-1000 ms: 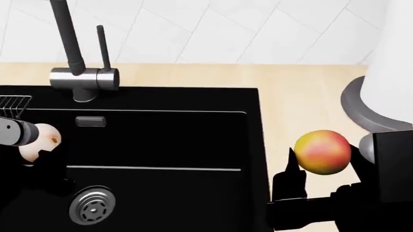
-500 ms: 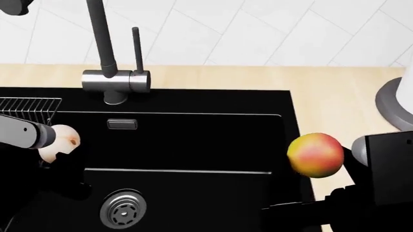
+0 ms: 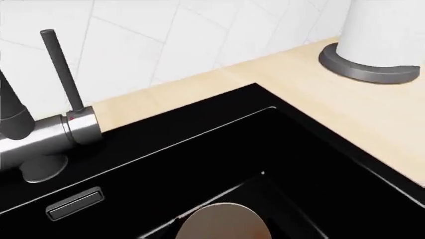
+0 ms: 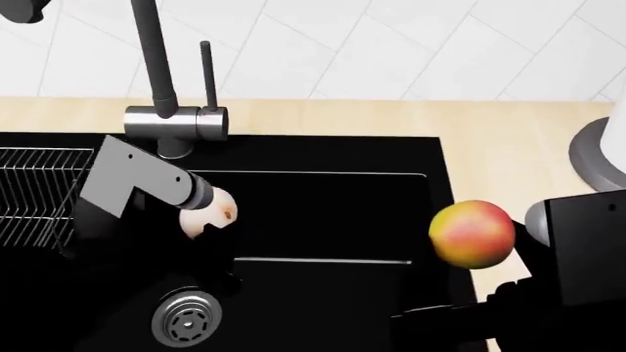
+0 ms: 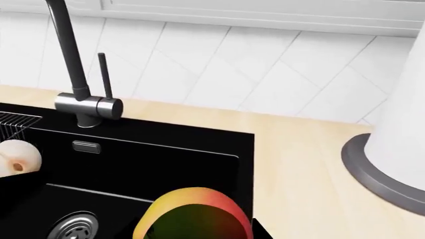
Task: There is a mixed pile of frozen fruits and vegetables on the counter. Locate all the frozen vegetables and place the items in a bowl on the counter. Take all the frozen fruits and defrost them in a running sink.
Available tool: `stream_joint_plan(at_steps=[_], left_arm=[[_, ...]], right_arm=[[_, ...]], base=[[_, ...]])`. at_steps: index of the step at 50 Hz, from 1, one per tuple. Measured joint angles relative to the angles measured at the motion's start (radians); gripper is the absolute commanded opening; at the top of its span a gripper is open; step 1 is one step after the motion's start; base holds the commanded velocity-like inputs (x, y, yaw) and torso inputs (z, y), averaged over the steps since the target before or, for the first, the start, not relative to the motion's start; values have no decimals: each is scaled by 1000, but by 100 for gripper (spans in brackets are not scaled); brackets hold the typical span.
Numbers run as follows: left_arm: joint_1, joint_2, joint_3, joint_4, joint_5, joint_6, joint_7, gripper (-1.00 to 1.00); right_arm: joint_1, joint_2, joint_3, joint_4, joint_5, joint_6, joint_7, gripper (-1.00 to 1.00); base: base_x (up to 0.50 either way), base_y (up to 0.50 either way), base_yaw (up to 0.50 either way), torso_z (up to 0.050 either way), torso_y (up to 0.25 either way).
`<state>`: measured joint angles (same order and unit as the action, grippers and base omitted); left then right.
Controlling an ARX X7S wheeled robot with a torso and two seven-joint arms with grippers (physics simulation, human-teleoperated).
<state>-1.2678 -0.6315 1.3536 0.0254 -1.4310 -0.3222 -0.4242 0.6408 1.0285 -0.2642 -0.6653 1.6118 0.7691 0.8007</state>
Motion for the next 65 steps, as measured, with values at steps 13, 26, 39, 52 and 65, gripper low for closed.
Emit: stream_joint_plan(at_steps=[13, 26, 39, 52, 65], left_arm=[[29, 186, 51, -267, 26, -18, 163, -100], [90, 304, 99, -473, 56, -15, 269, -100], [103, 320, 116, -486, 65, -21, 258, 100], [80, 174, 64, -222, 44, 2, 88, 100], [73, -87, 10, 152, 45, 31, -149, 100]], right_arm=[[4, 2, 0, -4, 11, 1, 5, -100], [-14, 0, -1, -6, 6, -5, 0, -100], [-32, 2, 1, -8, 2, -13, -5, -100], [-8, -6, -15, 2, 16, 5, 0, -100], [99, -88, -93, 66, 22, 76, -7, -100]], base=[[0, 0, 0, 1, 0], [0, 0, 0, 0, 1], [0, 0, 0, 0, 0], [0, 0, 0, 0, 0], [0, 0, 0, 0, 0]])
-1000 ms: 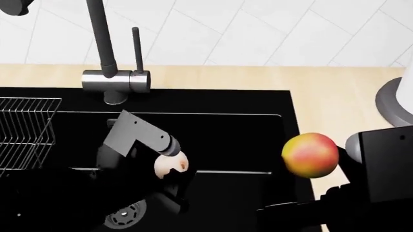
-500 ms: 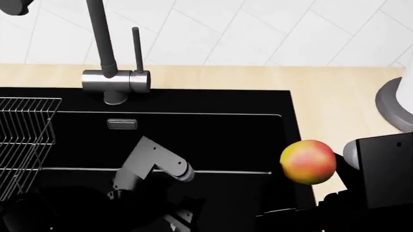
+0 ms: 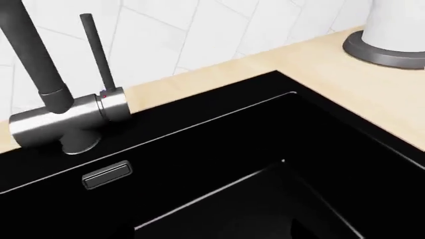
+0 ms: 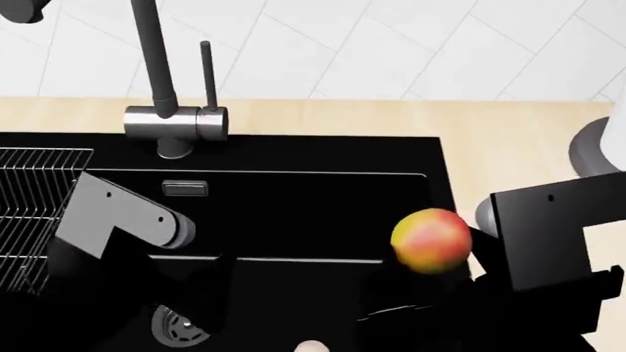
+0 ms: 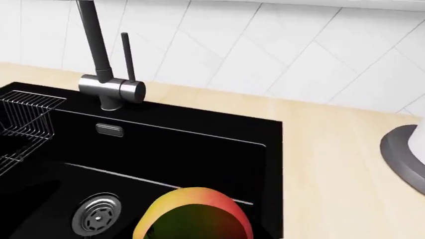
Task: There is a mixed pile of frozen fruits and vegetables on the counter. Locate all the frozen vegetables and place the items in a bowl on the counter. Take all the frozen fruits and defrost them in a running sink.
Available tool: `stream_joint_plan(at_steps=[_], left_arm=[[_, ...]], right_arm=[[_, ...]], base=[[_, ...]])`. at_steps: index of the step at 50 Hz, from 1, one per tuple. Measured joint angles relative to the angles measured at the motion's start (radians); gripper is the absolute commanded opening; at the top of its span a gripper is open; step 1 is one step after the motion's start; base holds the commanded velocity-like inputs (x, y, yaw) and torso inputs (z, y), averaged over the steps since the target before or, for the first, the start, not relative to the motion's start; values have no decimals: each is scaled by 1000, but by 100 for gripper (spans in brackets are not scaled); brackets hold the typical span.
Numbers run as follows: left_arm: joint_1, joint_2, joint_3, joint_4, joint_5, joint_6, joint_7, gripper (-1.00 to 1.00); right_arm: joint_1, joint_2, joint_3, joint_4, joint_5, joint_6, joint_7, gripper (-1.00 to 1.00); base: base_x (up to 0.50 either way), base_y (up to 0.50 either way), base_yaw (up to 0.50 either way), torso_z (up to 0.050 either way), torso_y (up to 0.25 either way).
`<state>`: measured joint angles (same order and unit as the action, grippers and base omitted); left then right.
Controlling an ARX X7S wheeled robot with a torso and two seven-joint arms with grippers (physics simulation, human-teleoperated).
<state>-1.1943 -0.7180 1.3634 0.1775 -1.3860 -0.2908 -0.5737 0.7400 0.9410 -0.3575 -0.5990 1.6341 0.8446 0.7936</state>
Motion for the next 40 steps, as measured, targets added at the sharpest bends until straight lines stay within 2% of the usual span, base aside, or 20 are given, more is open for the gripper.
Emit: stream_joint_plan(at_steps=[11, 24, 40], left_arm=[[19, -168, -42, 192, -11, 51, -118, 100], [55, -291, -84, 325, -29, 129, -190, 100], [104, -385, -107, 409, -27, 207, -219, 100]], right_arm=[[138, -142, -113, 132, -42, 84, -66, -100], [262, -323, -273, 344, -187, 144, -233, -100], [359, -663, -553, 846, -484, 39, -637, -100]], base=[[0, 0, 0, 0, 1], [0, 0, 0, 0, 0], [0, 0, 0, 1, 0]])
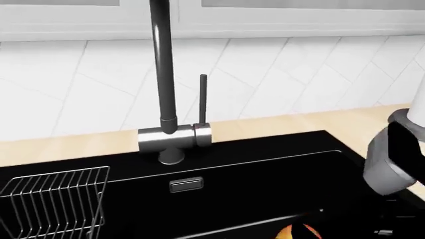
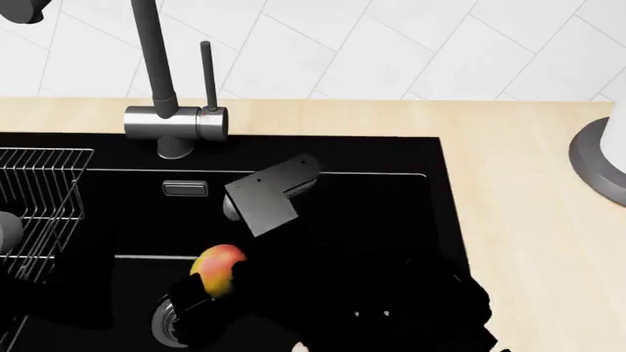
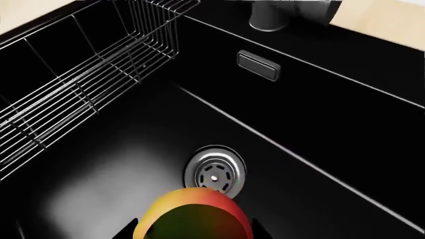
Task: There is a mixed pile of frozen fruits and vegetables on the counter. Locate all the frozen vegetables and place the items in a bowl on the counter. Take all the frozen fruits and defrost them in a running sink.
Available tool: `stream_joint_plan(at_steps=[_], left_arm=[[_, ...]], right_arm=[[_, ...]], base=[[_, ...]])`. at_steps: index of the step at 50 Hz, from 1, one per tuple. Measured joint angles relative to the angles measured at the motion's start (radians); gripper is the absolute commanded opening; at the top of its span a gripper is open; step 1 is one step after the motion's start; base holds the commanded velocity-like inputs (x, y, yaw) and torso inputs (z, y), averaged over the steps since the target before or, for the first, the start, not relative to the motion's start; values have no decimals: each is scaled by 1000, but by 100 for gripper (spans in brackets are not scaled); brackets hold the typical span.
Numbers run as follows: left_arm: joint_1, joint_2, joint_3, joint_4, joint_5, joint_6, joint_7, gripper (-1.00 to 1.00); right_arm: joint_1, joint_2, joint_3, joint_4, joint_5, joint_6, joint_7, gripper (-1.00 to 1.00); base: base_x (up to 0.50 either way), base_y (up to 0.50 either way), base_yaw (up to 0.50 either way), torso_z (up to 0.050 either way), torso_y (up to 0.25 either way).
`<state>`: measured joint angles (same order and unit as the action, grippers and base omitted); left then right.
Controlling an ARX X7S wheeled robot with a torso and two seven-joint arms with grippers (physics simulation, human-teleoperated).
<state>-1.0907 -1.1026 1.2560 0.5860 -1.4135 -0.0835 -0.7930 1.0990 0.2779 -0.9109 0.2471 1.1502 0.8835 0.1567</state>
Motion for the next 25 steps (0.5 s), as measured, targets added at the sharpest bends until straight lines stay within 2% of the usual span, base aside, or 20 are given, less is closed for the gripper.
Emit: stream_joint_plan(at_steps=[11, 25], left_arm=[[29, -43, -5, 28, 6, 37, 6, 100], [35, -12, -3, 13, 15, 36, -4, 100]], right_arm=[[9, -149, -110, 274, -116, -80, -175, -100], [-12, -220, -167, 425, -158, -120, -255, -100]], base=[[0, 0, 0, 0, 0], [0, 0, 0, 0, 0]])
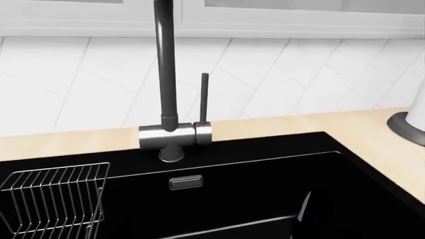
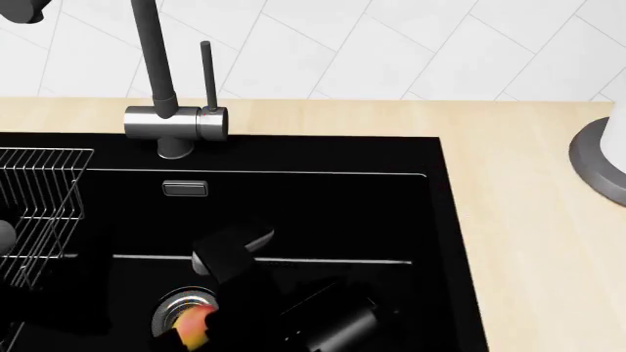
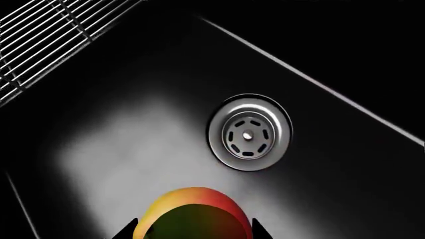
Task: There is a mixed pile of frozen fruits and vegetables on the counter. Locate all the frozen vegetables and place the items in a bowl on the counter. Take all the frozen fruits and defrost them in a running sink.
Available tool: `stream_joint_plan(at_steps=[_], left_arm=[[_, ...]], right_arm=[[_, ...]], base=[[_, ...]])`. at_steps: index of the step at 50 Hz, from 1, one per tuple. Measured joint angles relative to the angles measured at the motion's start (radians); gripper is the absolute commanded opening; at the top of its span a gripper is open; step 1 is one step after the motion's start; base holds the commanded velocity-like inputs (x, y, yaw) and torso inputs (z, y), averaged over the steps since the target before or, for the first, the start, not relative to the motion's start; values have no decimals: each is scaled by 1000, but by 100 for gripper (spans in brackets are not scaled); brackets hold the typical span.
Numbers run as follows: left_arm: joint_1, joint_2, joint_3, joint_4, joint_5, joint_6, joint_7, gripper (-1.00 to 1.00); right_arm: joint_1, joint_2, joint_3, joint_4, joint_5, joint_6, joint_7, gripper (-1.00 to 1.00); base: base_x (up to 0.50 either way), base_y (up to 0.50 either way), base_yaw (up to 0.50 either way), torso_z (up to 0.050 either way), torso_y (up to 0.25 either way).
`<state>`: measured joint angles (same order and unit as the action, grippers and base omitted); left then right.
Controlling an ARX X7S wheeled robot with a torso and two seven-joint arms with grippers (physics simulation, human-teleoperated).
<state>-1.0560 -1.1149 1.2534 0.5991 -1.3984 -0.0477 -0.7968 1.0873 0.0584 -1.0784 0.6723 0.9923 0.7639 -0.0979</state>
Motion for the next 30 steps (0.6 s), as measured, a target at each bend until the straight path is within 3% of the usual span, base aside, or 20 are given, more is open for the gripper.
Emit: stream_joint_plan(at_steps=[2, 3, 15, 30], left_arm=[[1, 3, 0, -1, 1, 0, -1, 100], [1, 4, 0, -2, 1, 0, -1, 100], [3, 8, -3, -3, 0, 2, -1, 100], [9, -12, -10, 13, 0, 11, -9, 100]], right_arm=[[0, -4, -2, 10, 0, -2, -3, -100], [0, -6, -3, 14, 0, -3, -3, 100], [12, 13, 19, -34, 22, 11, 30, 100], [-47, 197, 165, -396, 89, -36, 267, 100]], base=[[0, 0, 0, 0, 0], [0, 0, 0, 0, 0], [0, 0, 0, 0, 0], [0, 0, 0, 0, 0]])
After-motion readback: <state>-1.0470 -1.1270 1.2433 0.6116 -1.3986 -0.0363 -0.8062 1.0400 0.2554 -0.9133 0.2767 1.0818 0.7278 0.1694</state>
